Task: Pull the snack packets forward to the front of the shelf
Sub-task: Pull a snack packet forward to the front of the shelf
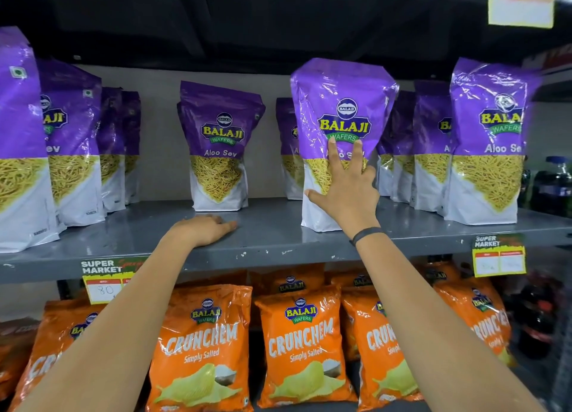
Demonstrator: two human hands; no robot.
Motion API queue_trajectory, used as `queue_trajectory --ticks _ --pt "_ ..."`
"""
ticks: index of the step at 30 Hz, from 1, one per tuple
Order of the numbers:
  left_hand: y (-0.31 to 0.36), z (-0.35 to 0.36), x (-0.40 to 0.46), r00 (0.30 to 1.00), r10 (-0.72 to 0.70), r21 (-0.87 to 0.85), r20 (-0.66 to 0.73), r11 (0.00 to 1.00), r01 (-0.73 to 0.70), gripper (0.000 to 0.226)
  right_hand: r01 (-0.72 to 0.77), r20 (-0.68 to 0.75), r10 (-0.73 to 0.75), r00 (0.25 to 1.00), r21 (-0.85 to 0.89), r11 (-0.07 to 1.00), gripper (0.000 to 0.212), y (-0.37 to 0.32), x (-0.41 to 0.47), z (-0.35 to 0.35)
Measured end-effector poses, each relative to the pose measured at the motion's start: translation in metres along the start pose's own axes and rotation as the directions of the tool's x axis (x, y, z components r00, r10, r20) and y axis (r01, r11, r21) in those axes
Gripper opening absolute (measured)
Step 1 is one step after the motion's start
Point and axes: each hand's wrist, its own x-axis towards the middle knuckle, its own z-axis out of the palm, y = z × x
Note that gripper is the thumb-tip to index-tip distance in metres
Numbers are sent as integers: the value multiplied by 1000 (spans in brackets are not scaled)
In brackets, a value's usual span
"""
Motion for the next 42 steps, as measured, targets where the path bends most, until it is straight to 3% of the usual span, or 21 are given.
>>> queue_trajectory --ticks 18,29,42 --pt "-3 2 7 1000 -14 22 -6 1000 14 70 18 -88 -19 996 -15 1000 100 4 -15 -13" --pt "-5 3 9 1000 15 11 -20 1000 -15 69 87 -339 -8 941 218 972 82 25 -40 23" --pt "-8 4 11 1000 11 14 -16 1000 -11 68 95 -383 -1 924 224 970 79 25 -41 26"
